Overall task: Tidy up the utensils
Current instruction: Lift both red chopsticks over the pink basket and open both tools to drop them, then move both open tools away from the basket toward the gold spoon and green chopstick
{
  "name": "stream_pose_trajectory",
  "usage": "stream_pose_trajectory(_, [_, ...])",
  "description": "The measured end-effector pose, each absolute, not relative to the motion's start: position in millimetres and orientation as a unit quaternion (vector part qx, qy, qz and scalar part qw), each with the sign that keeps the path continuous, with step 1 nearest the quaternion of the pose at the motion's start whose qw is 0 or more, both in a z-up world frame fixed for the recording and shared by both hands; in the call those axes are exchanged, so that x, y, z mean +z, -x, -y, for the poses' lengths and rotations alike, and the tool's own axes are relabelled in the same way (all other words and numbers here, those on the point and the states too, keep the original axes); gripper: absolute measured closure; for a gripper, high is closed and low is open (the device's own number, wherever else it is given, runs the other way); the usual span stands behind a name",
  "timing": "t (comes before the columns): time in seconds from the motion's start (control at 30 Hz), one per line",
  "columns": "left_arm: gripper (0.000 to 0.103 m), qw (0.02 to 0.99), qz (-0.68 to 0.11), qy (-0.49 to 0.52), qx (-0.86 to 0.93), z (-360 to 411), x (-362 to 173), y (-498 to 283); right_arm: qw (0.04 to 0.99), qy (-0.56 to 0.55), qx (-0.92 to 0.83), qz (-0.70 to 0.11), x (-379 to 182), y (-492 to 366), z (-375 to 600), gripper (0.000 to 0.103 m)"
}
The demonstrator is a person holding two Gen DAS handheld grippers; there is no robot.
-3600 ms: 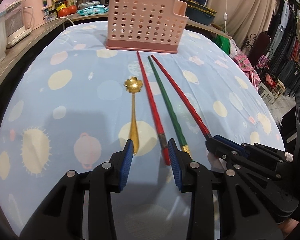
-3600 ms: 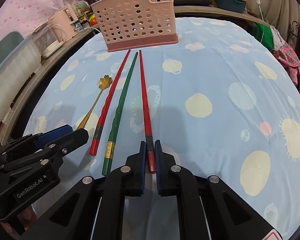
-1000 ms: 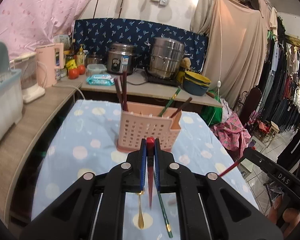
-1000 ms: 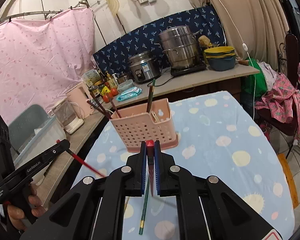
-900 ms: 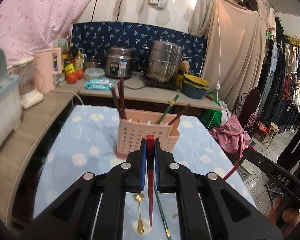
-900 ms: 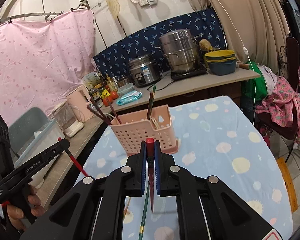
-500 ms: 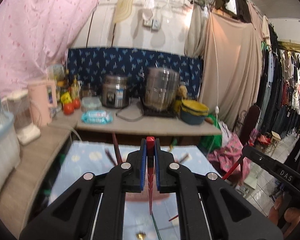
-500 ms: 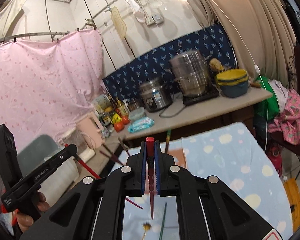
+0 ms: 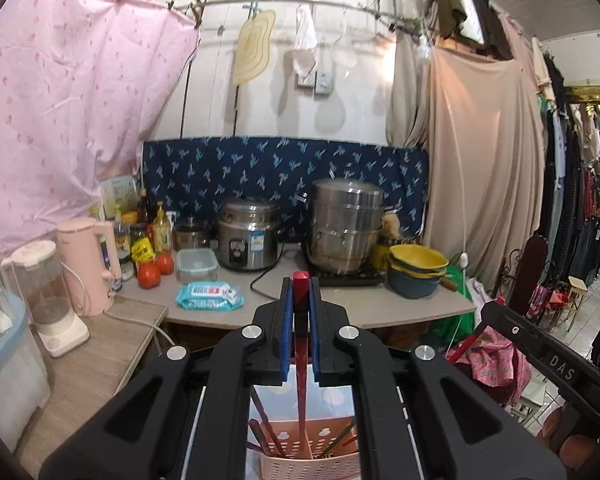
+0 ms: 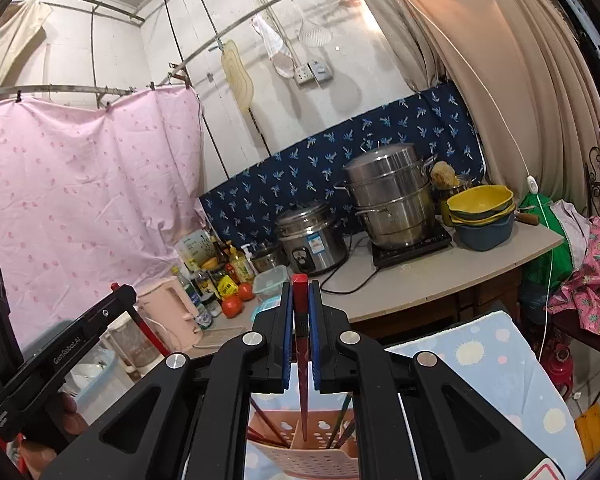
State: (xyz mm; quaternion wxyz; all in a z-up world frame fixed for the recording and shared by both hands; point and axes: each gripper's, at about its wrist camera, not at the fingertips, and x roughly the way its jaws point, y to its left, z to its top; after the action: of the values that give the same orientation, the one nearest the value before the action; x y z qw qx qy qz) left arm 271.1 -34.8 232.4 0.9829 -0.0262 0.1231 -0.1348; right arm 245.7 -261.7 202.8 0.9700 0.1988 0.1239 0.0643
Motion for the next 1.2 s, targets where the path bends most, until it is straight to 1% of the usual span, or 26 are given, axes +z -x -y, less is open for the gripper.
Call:
stream_pose_trajectory(0.27, [0.096, 0.976, -0.174, 0.023, -0.126, 34, 188, -299, 0.961, -0.193, 0.058, -0.187, 157, -276, 256, 0.096])
stream_pose_trajectory(0.5, [0.095, 0.973, -0.192, 0.025, -0.125, 35, 171, -305, 0.957, -0.179, 0.061, -0.218, 136, -286, 245, 0.095])
stream_pose_trajectory(0.57, [0.087, 0.973, -0.194, 0.024, -0.121, 35, 169, -303, 0.960, -0.176, 0.050, -0.213, 134, -283, 245, 0.084])
stream_pose_trajectory(0.6, [0.078, 0.973, -0.194, 0.025, -0.119, 33, 168, -302, 0.960, -0.178, 0.049, -0.210, 134, -280, 246, 0.075])
stream_pose_trajectory(0.63, [0.072, 0.974, -0.193, 0.025, -0.115, 32, 167, -300, 0.960, -0.181, 0.047, -0.208, 134, -278, 247, 0.071])
stream_pose_trajectory(0.7, [0.070, 0.975, -0.192, 0.025, -0.112, 31, 167, -297, 0.959, -0.185, 0.046, -0.208, 133, -275, 249, 0.071])
stream_pose_trajectory(0.97, [0.070, 0.972, -0.203, 0.028, -0.115, 24, 161, -276, 0.958, -0.185, 0.046, -0.215, 129, -254, 250, 0.071])
stream_pose_trajectory(1.2, [0.070, 0.966, -0.229, 0.019, -0.119, 19, 135, -240, 0.953, -0.174, 0.047, -0.242, 107, -216, 245, 0.070])
